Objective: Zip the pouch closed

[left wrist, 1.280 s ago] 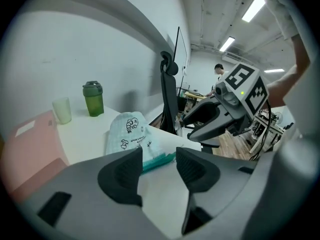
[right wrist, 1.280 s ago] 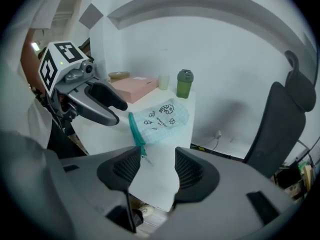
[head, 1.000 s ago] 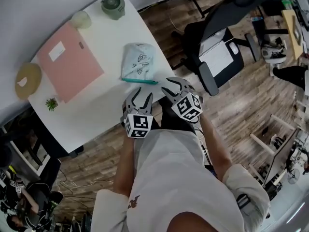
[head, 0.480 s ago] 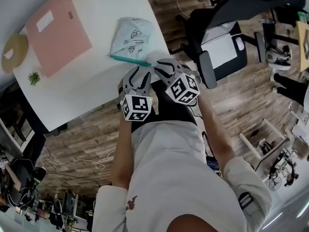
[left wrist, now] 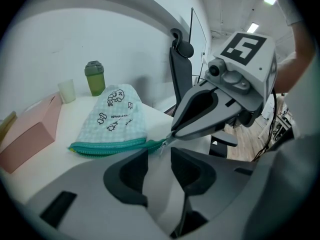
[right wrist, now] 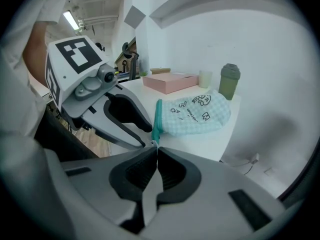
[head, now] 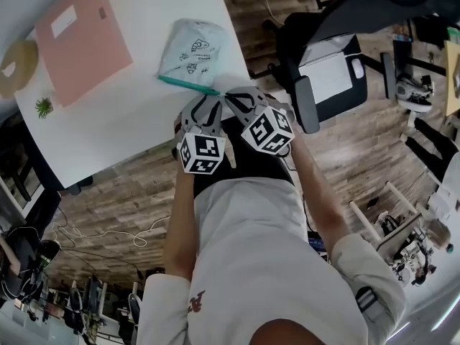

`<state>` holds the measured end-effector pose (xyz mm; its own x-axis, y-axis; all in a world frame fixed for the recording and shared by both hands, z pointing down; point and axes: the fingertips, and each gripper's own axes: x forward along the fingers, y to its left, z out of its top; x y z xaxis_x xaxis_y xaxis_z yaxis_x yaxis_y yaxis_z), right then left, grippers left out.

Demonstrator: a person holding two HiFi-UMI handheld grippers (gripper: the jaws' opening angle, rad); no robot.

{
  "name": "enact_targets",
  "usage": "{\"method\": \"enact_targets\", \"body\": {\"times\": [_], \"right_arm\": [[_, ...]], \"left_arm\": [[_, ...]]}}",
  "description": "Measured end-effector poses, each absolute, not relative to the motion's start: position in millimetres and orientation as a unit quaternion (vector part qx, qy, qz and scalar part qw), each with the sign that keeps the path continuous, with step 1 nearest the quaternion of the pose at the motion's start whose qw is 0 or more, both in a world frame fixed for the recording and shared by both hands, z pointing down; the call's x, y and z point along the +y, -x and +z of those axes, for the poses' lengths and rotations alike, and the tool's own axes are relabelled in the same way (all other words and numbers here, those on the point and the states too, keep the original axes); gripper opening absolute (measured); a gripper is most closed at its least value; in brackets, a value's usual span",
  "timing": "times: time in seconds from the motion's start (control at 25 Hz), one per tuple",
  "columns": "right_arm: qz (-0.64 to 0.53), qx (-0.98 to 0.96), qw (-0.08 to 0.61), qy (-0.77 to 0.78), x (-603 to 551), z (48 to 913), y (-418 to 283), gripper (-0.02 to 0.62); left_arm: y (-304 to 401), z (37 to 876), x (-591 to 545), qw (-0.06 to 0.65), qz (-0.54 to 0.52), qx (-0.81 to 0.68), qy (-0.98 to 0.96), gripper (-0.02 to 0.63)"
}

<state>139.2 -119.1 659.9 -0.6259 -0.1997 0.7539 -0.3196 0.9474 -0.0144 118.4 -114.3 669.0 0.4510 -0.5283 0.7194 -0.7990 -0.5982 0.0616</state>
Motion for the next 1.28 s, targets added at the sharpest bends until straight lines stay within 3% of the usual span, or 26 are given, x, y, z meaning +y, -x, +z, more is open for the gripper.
{"method": "enact_targets", "body": {"times": [0.4,0.56,1.28], "right_arm": [[0.09,-0.905,0.386,-0.154,-119.0,650.9,-140.0,0.006],[0.091,-0.905,0.384,-0.158,-119.9,651.4,-139.4,0.006],[0.119,-0.891,0.404,-0.171,-111.3,662.8,-148.8,0.003]], "left_arm": [[-126.4,672.2,-114.6,0.197,0.348,-0.381,-0.834,0.096],[-127.6,668.9,-116.4,0.188,0.345,-0.382,-0.836,0.004],[-125.3,670.7,-108.6,0.2,0.354,-0.374,-0.833,-0.002]]}}
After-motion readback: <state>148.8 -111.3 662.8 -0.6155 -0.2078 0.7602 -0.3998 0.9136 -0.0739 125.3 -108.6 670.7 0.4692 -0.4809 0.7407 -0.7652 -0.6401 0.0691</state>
